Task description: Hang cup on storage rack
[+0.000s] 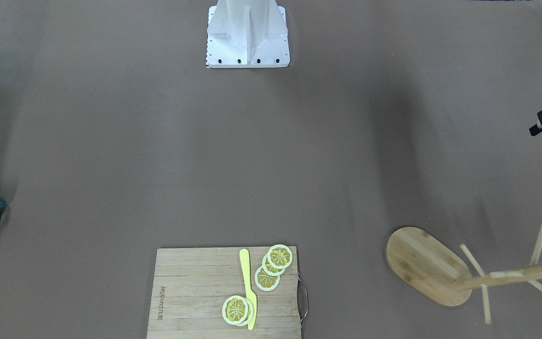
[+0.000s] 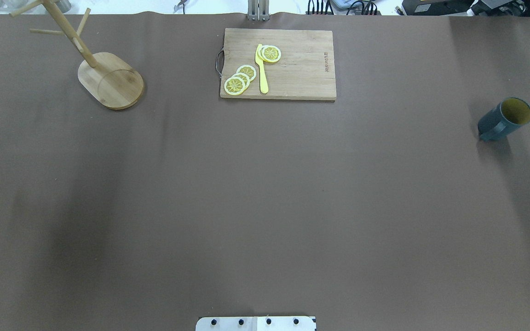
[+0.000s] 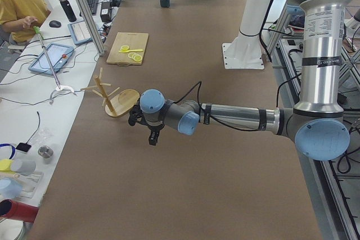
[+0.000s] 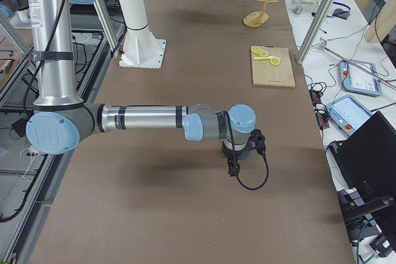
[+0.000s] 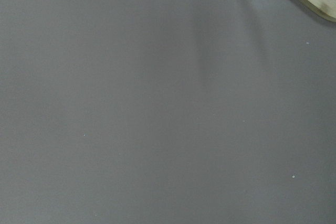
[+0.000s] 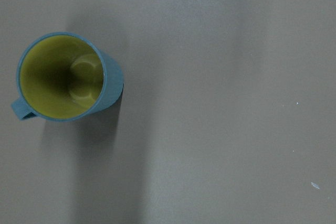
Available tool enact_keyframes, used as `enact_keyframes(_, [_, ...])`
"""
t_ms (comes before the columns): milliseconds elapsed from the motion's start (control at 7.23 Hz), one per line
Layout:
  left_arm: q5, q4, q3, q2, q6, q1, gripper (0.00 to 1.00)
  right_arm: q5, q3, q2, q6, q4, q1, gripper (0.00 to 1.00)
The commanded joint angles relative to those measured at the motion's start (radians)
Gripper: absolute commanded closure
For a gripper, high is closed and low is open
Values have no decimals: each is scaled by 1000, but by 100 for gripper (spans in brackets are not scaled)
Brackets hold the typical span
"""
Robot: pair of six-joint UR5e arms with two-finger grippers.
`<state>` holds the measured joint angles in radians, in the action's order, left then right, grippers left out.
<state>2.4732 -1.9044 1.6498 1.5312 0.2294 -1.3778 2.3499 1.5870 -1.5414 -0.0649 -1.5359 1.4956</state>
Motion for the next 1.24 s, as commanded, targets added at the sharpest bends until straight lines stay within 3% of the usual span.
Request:
enact_keyframes(0, [1, -10, -1, 1, 2, 0, 2, 14, 2, -5, 0, 2, 0, 0])
enact_keyframes(691, [-5, -12, -1, 10, 5, 8, 2, 11, -4, 23, -1, 13, -55, 0])
enact_keyframes(968, [-5, -12, 2, 9, 8, 11, 2, 3, -33, 107, 185, 25, -121, 1])
enact_keyframes(1106, [-7, -12, -1, 6, 5, 11, 2, -29, -86, 124, 213, 116, -161, 2])
